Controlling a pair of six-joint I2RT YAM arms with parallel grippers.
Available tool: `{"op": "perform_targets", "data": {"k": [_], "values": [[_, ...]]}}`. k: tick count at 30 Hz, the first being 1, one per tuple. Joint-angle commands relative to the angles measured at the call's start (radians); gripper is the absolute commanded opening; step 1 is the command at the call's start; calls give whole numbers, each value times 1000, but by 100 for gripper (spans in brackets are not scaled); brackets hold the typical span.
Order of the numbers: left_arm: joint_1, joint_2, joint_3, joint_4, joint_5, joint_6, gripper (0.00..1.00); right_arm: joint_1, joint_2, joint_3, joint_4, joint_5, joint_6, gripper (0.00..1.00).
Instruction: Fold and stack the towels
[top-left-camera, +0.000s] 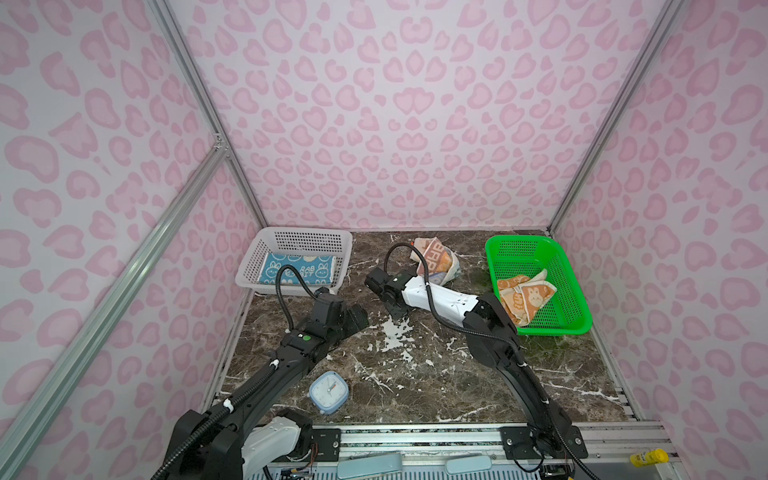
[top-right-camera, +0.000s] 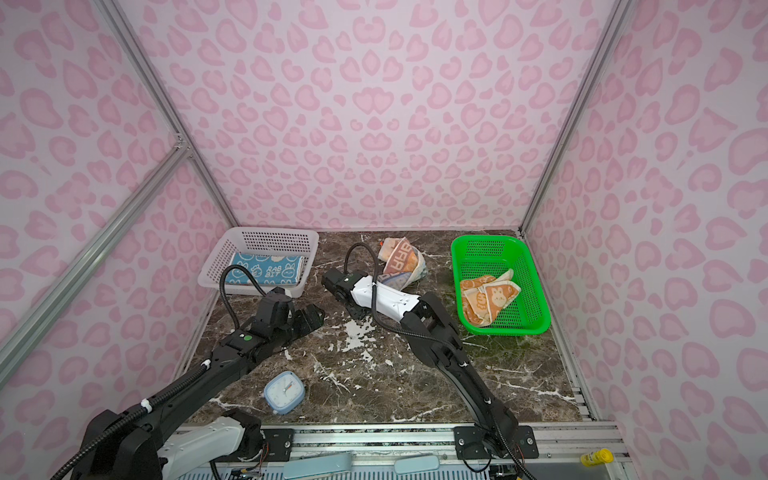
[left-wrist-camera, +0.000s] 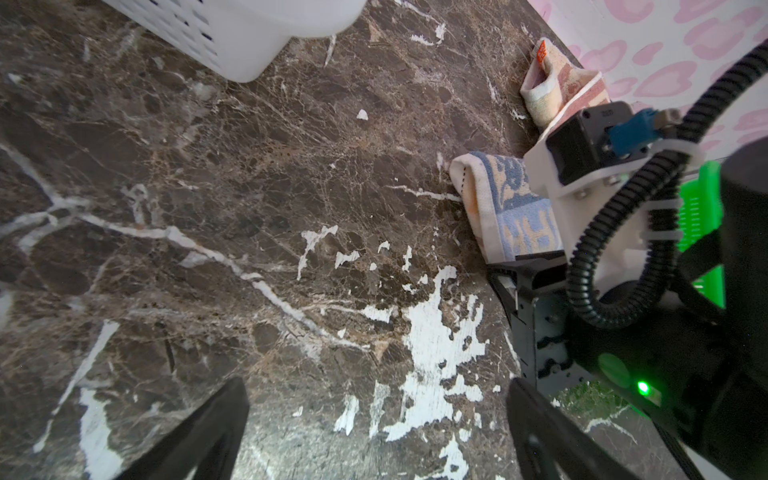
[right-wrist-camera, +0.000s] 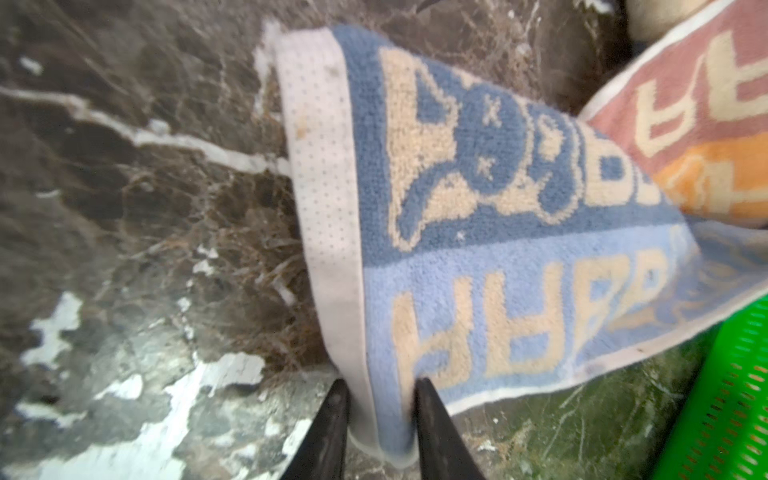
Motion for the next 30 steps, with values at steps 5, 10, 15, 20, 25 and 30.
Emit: {"op": "perform_targets", "data": {"k": [5, 10, 15, 20, 25, 30], "values": [[1, -3, -7, 21, 9, -10, 98, 1, -27, -36, 1, 18, -3, 12], [0, -2, -8, 20, 5, -4, 98, -3, -45, -51, 3, 15, -3, 3], [-1, 5, -1, 10, 14, 10, 98, -44, -175, -114, 23, -18, 0, 0], [-25, 21, 33, -1, 11, 39, 97, -160, -415, -279, 67, -111, -1, 0], [-107, 94, 105, -14, -20, 60, 98, -297, -643, -552, 121, -192, 9, 0], [-193, 206, 193, -31, -53, 73, 98, -379, -820, -919, 253, -343, 53, 0]]}}
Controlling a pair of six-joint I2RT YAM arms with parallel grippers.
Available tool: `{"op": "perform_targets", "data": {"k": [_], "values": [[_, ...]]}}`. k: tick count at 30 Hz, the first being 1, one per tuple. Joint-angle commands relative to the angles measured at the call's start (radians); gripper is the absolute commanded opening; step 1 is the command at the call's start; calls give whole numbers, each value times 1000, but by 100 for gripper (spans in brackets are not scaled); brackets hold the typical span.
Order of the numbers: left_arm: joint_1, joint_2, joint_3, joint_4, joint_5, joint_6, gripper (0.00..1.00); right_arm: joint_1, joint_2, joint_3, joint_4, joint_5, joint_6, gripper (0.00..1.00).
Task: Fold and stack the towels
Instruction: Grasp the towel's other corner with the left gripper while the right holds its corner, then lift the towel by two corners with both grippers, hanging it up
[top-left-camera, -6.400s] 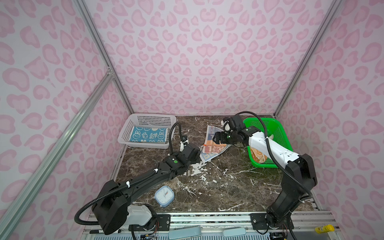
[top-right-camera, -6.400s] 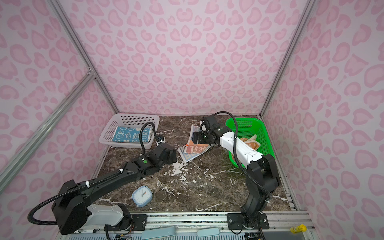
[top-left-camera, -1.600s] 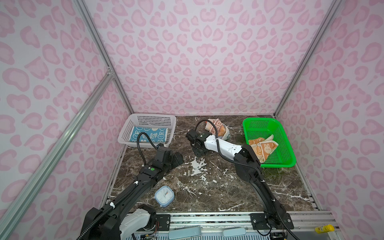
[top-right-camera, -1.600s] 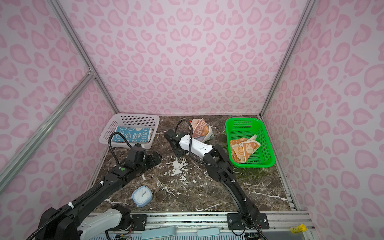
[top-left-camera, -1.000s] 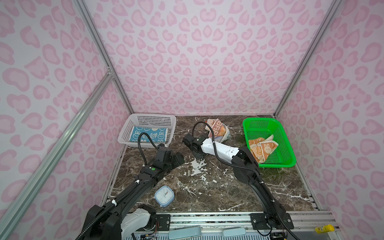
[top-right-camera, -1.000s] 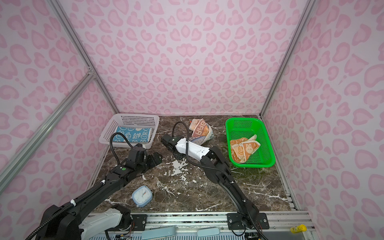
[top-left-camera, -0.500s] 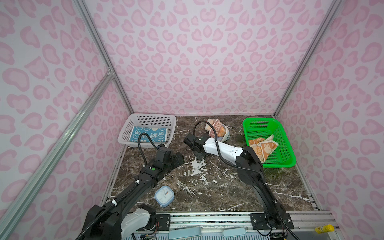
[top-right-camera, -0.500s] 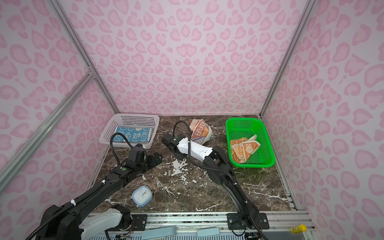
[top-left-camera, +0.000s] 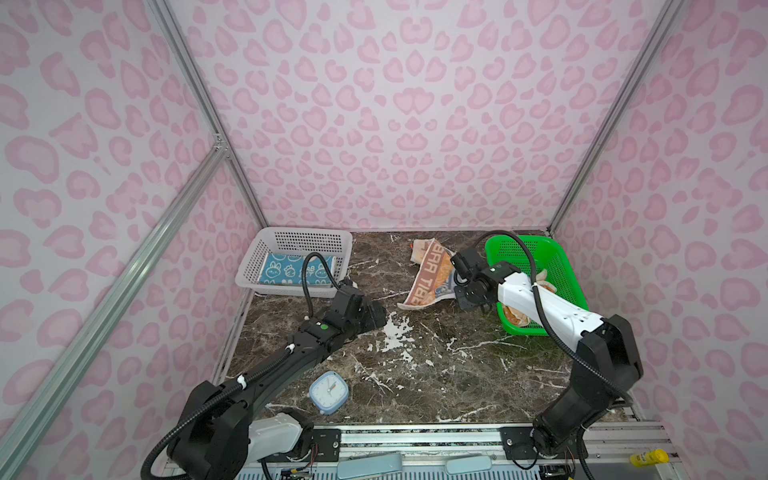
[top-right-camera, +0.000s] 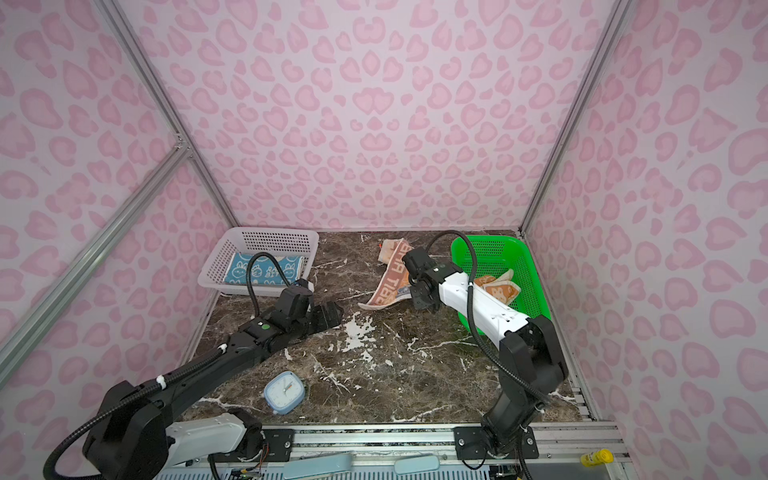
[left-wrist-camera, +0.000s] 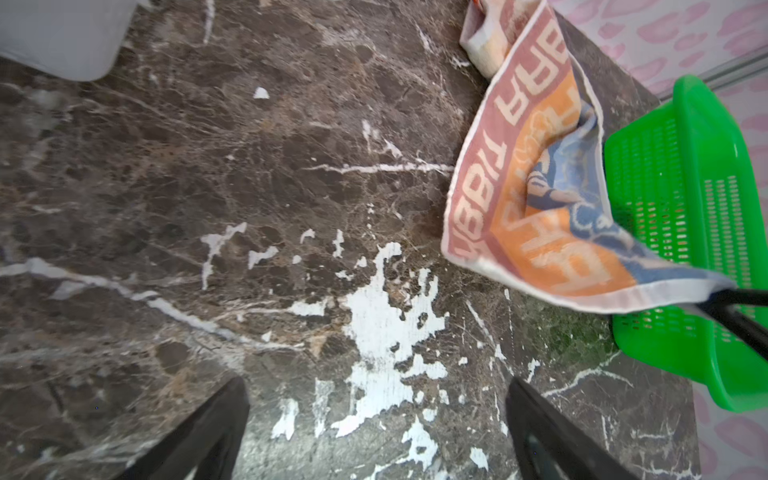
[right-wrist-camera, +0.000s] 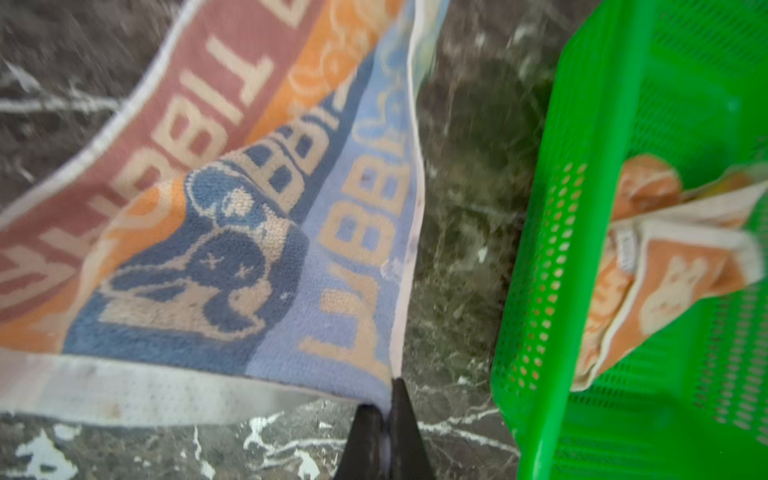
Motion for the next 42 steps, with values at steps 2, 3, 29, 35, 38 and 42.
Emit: {"op": "perform_targets", "data": {"k": [2, 3, 29, 35, 38, 42], "values": [[-35, 80, 56, -4, -14, 14, 98, -17, -69, -219, 131, -167, 56, 0], [-38, 98, 64, 2, -4, 13, 97, -15, -71, -258, 150, -185, 65, 0], [-147, 503, 276, -110, 41, 113, 82, 45, -58, -392, 276, -239, 104, 0], [-147, 527, 293, -86, 49, 79, 68, 45, -63, -406, 287, -243, 103, 0], [-147, 528, 293, -73, 49, 67, 59, 48, -65, -413, 295, -246, 107, 0], [-147, 527, 293, -64, 57, 62, 47, 48, -65, -419, 299, -243, 107, 0]]}}
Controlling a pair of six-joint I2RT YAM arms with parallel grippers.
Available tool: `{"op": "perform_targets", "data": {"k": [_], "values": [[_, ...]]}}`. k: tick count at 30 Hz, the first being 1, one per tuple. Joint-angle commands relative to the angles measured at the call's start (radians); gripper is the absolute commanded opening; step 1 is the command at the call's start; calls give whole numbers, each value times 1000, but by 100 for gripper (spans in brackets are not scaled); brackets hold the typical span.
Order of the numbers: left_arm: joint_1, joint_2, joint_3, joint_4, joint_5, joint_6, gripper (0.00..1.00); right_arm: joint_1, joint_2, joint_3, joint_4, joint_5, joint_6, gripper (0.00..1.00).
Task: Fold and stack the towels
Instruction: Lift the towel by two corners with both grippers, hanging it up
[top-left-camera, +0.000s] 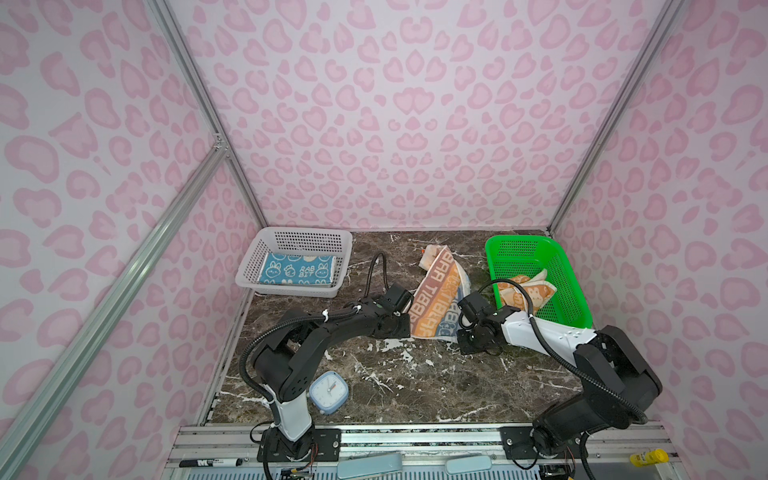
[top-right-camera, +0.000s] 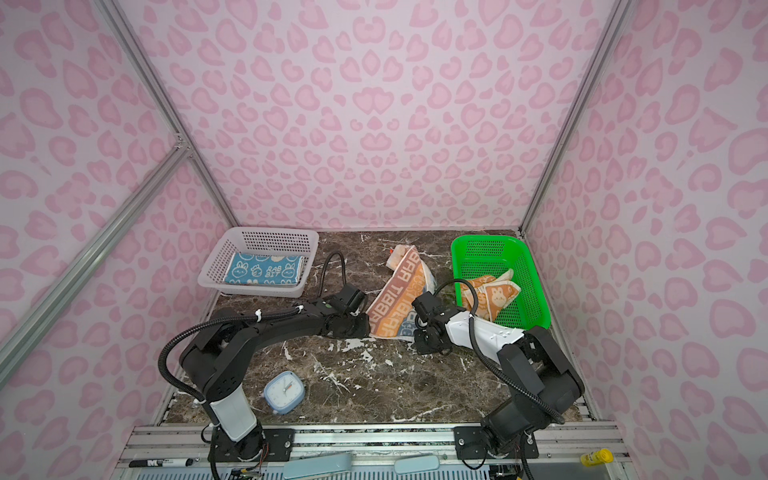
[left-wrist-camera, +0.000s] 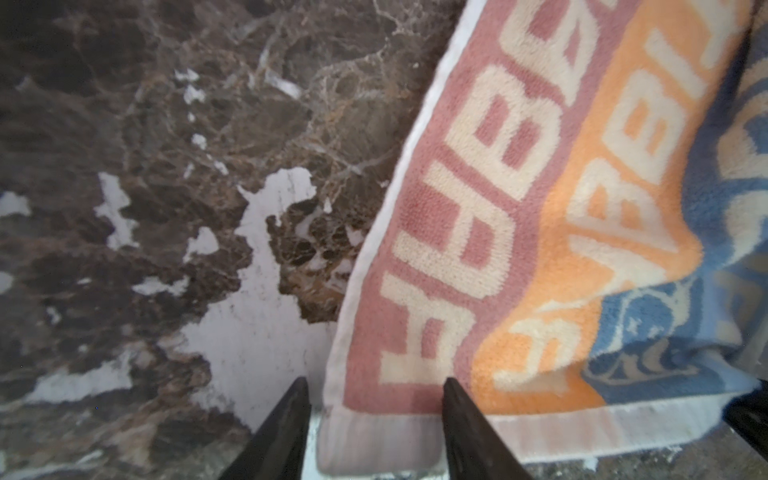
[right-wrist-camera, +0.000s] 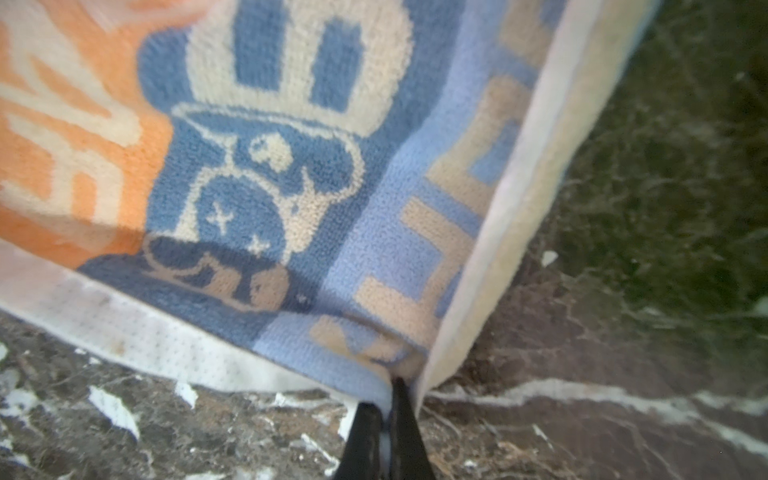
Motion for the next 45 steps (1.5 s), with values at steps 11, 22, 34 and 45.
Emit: {"op": "perform_targets", "data": {"k": [11, 22, 34, 45], "values": [[41, -48, 60, -11, 21, -5, 3, -6, -57, 189, -138, 31, -54, 0], [244, -154, 552, -238, 113, 43, 3, -69, 47, 853, -403, 34, -169, 0], [291, -252, 890, -408, 79, 94, 3, -83, 54, 1286, -526, -35, -216, 0], [276, -516, 859, -470, 81, 65, 2, -45, -157, 1282, -539, -154, -250, 0]]}}
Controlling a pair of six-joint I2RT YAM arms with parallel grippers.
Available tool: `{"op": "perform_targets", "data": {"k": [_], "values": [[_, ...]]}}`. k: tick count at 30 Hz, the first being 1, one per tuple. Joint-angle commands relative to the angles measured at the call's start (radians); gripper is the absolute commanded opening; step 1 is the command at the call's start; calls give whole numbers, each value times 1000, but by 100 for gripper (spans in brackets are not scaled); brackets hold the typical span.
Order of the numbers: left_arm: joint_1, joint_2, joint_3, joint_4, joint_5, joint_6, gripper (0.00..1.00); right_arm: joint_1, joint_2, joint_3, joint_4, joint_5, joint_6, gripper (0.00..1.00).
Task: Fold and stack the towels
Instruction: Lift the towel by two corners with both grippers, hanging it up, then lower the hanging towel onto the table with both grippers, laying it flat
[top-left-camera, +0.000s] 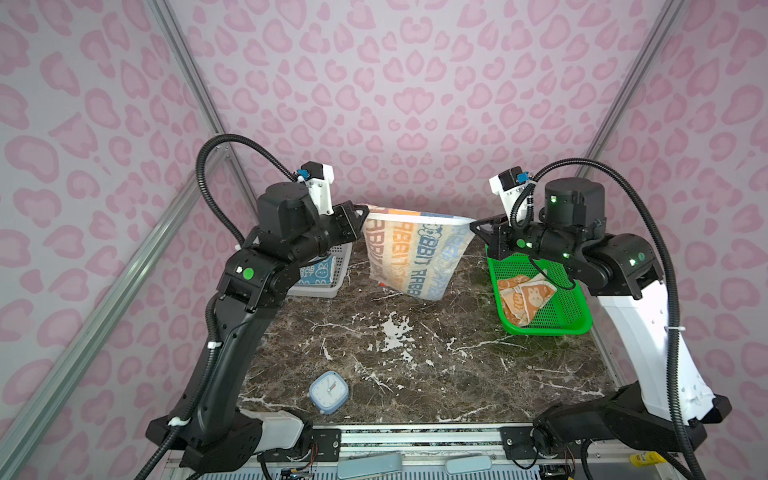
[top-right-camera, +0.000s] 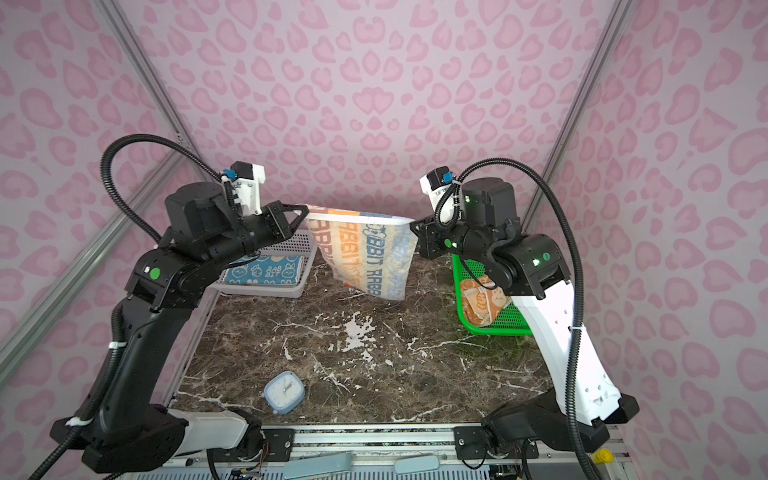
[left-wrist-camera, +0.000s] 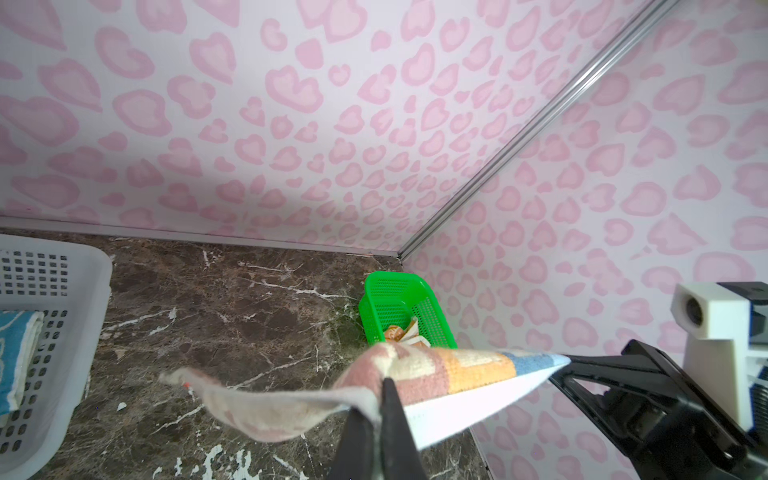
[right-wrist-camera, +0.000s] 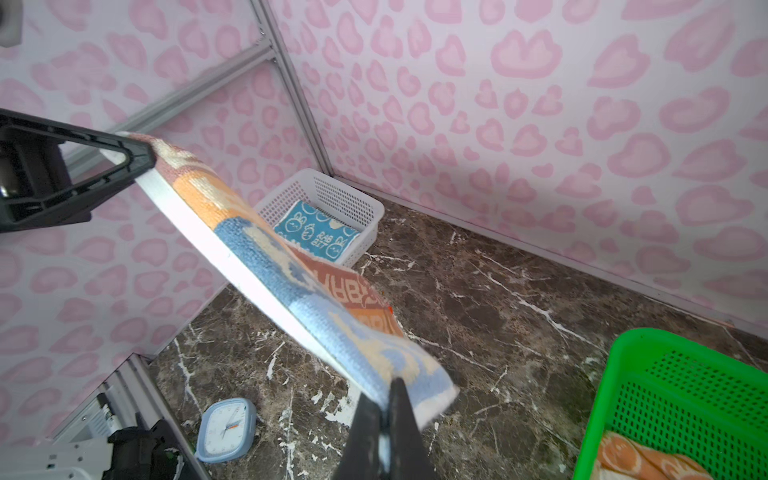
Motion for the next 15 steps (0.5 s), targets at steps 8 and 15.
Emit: {"op": "perform_targets", "data": {"k": [8, 15], "values": [[13, 8, -7, -90, -131, 7, 2, -99, 100, 116, -101, -9, 43, 0], [87, 319, 6, -59, -86, 67, 3, -209, 354, 100, -71, -34, 71, 0]]}}
